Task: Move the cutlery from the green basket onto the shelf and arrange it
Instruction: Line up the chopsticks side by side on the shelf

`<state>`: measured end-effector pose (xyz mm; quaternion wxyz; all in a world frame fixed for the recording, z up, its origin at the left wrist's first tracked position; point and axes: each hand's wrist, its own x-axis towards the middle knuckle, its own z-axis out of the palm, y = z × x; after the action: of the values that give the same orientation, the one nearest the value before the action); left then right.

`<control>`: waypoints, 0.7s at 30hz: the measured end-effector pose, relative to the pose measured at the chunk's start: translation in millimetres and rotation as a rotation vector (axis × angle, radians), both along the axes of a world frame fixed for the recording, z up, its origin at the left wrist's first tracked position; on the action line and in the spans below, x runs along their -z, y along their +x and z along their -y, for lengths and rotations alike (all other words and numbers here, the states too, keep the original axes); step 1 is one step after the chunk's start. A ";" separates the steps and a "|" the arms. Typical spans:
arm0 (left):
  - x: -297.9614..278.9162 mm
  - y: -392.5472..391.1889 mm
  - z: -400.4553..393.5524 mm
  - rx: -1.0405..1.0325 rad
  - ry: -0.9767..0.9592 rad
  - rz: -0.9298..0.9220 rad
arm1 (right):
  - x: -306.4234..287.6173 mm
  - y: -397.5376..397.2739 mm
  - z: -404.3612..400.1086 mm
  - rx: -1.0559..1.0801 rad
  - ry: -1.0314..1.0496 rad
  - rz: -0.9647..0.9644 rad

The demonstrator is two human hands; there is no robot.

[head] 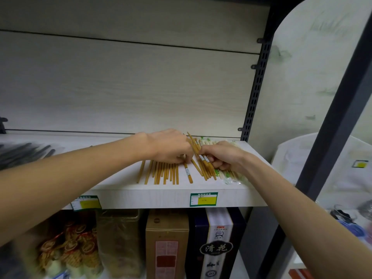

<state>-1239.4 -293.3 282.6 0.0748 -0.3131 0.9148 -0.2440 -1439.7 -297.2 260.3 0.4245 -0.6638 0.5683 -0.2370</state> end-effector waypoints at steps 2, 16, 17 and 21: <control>1.4 0.2 -0.8 0.040 -0.027 0.025 | -1.8 -6.1 0.2 -0.011 0.020 0.071; 2.6 4.9 3.4 0.274 -0.094 -0.147 | -14.9 -51.7 -2.7 0.051 -0.051 0.217; 0.6 6.5 4.8 0.260 -0.110 -0.188 | -19.3 -54.2 -3.6 0.039 -0.063 0.234; -14.5 12.7 7.6 0.186 -0.135 -0.557 | -32.8 -58.3 -6.0 0.018 -0.142 0.206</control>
<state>-1226.7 -301.0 297.1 -0.2228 -0.2871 0.9066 -0.2147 -1498.0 -291.1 293.1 0.4304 -0.6592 0.5096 -0.3472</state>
